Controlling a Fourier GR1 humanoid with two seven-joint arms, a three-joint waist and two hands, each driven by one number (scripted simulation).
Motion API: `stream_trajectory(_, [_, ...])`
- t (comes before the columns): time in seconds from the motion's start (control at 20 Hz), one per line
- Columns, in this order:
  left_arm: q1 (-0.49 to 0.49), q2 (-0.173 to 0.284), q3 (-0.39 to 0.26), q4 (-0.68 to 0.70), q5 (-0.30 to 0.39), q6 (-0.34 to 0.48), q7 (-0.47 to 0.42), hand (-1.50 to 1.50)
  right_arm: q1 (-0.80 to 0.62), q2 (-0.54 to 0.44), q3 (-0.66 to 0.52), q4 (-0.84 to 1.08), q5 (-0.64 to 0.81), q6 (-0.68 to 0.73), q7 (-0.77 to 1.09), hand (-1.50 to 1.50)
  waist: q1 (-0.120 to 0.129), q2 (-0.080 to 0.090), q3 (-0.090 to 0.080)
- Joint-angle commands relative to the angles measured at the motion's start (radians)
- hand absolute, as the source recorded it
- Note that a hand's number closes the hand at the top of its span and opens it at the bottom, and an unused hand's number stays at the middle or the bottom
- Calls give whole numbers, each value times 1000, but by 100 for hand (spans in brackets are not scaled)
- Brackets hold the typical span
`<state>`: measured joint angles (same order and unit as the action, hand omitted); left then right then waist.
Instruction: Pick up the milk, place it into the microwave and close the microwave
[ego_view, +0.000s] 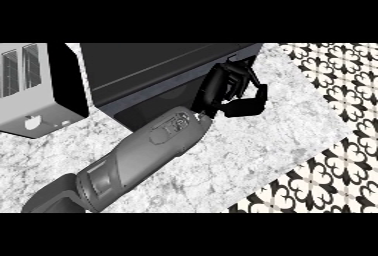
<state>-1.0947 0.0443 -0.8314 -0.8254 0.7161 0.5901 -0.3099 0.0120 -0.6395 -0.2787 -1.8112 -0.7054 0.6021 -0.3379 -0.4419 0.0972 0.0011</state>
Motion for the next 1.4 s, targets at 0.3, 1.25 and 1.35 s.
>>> stream_trajectory(0.3, [-70,-42,-3,47,25,16,-6,150,-37,-40,-12,22,-58,17,25,-150,-20,14,4])
stream_trajectory(1.25, [-2,-34,66,166,130,160,-17,150,-34,-98,-98,63,-155,3,54,-150,69,9,1])
stream_trajectory(1.35, [-8,-21,53,181,139,154,-16,150,-30,-100,-113,64,-166,-1,52,-150,83,5,2])
